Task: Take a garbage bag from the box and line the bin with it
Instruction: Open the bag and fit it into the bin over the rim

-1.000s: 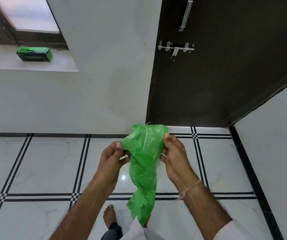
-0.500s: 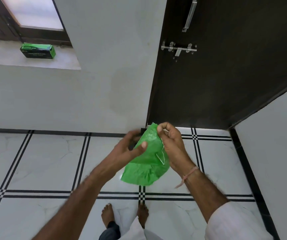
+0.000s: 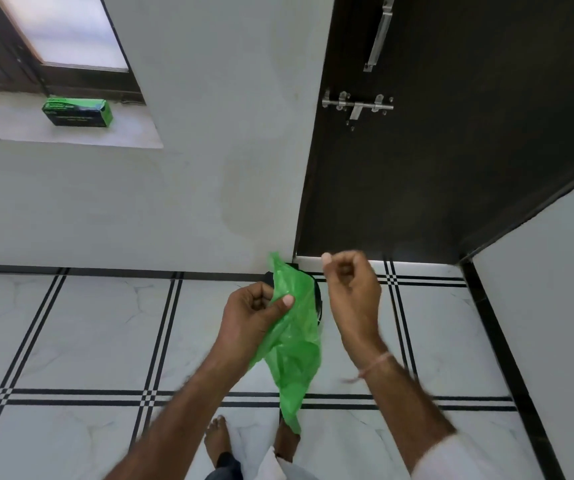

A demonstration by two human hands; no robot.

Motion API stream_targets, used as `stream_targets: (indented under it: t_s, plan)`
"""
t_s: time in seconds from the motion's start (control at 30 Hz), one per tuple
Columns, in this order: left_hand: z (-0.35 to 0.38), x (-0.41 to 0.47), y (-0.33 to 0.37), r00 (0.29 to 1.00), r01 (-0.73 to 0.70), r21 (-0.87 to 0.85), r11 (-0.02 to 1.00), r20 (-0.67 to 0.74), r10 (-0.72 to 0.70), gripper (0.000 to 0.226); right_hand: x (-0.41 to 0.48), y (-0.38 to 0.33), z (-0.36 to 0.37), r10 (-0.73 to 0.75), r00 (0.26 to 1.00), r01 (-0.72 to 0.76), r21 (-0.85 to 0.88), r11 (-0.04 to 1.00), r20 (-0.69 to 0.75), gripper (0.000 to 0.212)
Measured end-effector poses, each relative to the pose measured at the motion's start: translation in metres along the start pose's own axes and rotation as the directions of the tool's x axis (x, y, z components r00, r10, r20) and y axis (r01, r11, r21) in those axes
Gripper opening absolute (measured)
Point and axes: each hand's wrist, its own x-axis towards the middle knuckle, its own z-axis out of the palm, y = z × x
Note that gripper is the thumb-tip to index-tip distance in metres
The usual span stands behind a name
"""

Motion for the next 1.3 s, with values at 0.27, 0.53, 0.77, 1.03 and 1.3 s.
stream_targets:
  t_s: [0.27, 0.53, 0.77, 1.03, 1.3]
  plan:
    - [-0.004, -0.001, -0.010, 0.993, -0.114, 0.254, 0.960, 0.031, 0.110, 0.031, -0.025, -0.012, -0.001, 0.374, 0.738, -0.552, 0.183, 0.814, 0.562, 0.019]
    - [-0.017, -0.008, -0.011, 0.998, 0.057, -0.143, 0.988, 0.042, -0.052, 0.023, -0.016, 0.000, -0.005, 0.493, 0.709, -0.659, 0.223, 0.718, 0.505, 0.023]
    - [-0.029, -0.002, -0.021, 0.963, 0.215, -0.402, 0.890, -0.066, -0.262, 0.027, 0.001, 0.013, 0.000, 0.665, 0.606, -0.795, 0.354, 0.492, 0.437, 0.030]
    - [-0.039, 0.009, -0.022, 0.879, 0.316, -0.614, 0.723, -0.098, -0.467, 0.048, 0.011, 0.028, 0.004, 0.703, 0.550, -0.818, 0.458, 0.347, 0.450, 0.029]
    - [-0.042, 0.014, -0.021, 0.865, 0.335, -0.647, 0.685, -0.076, -0.496, 0.040, -0.003, 0.035, -0.002, 0.529, 0.615, -0.697, 0.089, 0.712, 0.585, 0.053]
